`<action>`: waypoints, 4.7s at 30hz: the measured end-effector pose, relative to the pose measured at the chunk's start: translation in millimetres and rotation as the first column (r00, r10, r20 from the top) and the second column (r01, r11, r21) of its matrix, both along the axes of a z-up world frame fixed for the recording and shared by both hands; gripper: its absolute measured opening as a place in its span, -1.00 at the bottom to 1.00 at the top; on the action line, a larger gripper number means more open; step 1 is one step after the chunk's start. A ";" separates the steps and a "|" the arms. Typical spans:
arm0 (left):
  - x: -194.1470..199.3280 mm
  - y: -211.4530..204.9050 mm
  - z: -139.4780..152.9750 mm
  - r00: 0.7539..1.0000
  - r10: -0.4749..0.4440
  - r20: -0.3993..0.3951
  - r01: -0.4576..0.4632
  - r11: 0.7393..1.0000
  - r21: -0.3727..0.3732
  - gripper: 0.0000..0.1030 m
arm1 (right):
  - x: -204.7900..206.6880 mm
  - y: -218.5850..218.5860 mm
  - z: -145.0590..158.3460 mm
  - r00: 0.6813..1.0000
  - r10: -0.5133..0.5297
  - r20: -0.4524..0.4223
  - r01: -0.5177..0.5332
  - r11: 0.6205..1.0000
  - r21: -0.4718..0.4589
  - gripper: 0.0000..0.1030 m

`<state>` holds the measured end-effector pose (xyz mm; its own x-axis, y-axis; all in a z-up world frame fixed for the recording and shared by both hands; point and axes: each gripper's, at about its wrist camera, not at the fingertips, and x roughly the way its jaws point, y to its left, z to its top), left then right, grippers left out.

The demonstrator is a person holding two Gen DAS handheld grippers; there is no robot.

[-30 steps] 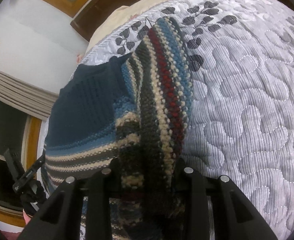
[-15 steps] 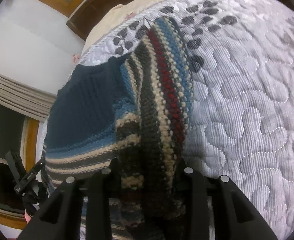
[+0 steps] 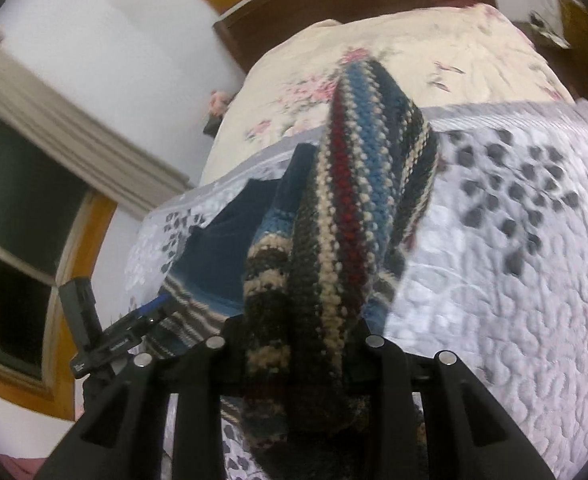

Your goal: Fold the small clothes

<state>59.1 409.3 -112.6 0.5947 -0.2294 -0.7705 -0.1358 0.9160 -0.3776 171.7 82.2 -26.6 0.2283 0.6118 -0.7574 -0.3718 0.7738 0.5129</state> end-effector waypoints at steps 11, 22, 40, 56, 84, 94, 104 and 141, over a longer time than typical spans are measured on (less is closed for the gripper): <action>-7.5 12.3 5.1 1.000 0.007 0.011 -0.006 0.998 -0.064 0.40 | -19.7 98.1 -33.7 0.993 0.114 0.006 -0.110 0.972 -0.206 -0.39; -4.2 5.6 2.6 1.000 -0.020 0.004 0.021 0.990 -0.141 0.39 | -29.7 117.4 -39.0 0.991 0.134 -0.029 -0.137 0.981 -0.138 0.45; 14.7 -31.5 1.2 0.992 -0.126 0.003 0.121 0.944 -0.307 0.39 | -39.0 16.6 -2.0 0.991 0.014 -0.135 0.016 0.976 0.216 0.46; 68.1 -90.8 -5.3 0.977 -0.208 -0.038 0.177 0.904 -0.389 0.41 | -54.4 10.7 -79.0 0.992 -0.061 -0.113 0.056 0.997 -0.052 0.39; 59.3 -73.0 28.5 0.984 -0.144 0.102 0.173 0.896 -0.409 -0.57 | -82.7 -53.0 -65.5 0.979 -0.196 -0.057 0.197 0.980 0.021 0.47; 26.1 22.4 53.3 0.989 -0.073 0.129 0.120 0.906 -0.405 -0.57 | -88.6 -11.6 -62.1 0.993 -0.108 -0.042 0.107 0.994 -0.007 0.47; 14.0 92.7 27.9 0.997 -0.045 0.060 0.065 0.922 -0.382 -0.57 | -90.8 31.3 -55.8 1.000 -0.018 -0.026 0.018 0.999 -0.031 0.47; -93.0 82.3 -11.8 0.998 -0.050 -0.044 0.035 0.956 -0.291 -0.71 | -101.7 127.3 -86.6 0.992 0.111 -0.063 -0.119 0.984 -0.136 0.56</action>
